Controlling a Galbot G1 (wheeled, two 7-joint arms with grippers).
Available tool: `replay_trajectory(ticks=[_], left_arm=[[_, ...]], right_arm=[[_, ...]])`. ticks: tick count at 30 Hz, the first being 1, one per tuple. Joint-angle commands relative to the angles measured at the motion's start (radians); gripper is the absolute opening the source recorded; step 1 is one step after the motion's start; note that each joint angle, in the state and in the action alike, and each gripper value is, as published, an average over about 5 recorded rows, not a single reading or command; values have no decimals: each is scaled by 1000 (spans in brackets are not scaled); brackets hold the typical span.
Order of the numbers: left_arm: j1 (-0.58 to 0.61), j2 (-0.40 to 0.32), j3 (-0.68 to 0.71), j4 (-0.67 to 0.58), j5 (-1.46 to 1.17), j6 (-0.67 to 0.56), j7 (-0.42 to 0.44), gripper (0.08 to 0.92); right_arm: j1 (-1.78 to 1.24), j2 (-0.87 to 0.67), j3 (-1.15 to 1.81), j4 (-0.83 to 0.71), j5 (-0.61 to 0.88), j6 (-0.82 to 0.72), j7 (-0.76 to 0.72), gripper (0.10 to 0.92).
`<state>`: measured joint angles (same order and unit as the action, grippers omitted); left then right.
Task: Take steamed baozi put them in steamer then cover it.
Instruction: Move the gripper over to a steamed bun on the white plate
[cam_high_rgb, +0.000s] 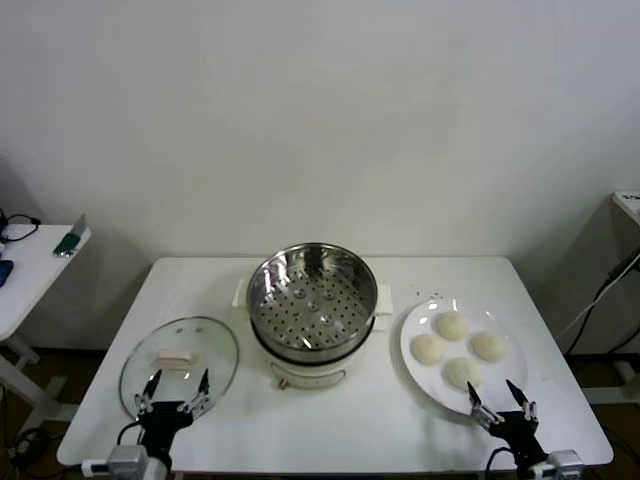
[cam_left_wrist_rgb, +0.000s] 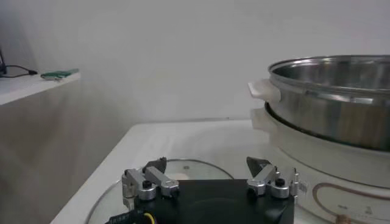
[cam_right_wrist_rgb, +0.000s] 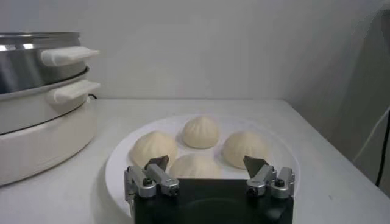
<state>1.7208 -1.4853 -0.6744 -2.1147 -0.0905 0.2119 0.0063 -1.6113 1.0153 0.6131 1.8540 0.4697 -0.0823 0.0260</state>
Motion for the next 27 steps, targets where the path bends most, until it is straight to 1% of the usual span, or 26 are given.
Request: replay_trajectory(ticks=[1,2,4,7,10,13,16,20,23,25,27], left_arm=[[-1,10,4,1,-8,3,1,823],[-1,11,4,1,-9,3,1,823],[0,16,6,1,-14,1,2,823],[2,24,8,0,-21,-3,2,823],[2,27,10,0,-27,-8,2,823],[1,27,16,6,-29,-13,2,823],[0,25,25,15,-27,-19,2,823],[4,25,36,22,-22,-26,3,823],[7,27,39,24,-22,-30,4,823],[7,28,38,25,-22,-32,4,823],[7,29,37,27,-23,-35,4,823]], right_arm=[[326,-161,-27,-46,-42,-222,-59,823],[356,-188,-42,-60,-44,-235,-80,823],[477,-296,-111,-114,-61,-274,-169,823],[665,-470,-276,-200,-111,-301,-353,823],[823,-603,-457,-265,-195,-266,-562,823],[1019,-674,-676,-330,-310,-177,-750,823],[1268,-679,-934,-416,-392,-88,-900,823],[1639,-631,-1328,-538,-459,22,-1085,823],[1915,-581,-1640,-604,-458,82,-1183,823],[2046,-543,-1793,-635,-433,92,-1214,823],[2111,-504,-1889,-658,-397,82,-1222,823]])
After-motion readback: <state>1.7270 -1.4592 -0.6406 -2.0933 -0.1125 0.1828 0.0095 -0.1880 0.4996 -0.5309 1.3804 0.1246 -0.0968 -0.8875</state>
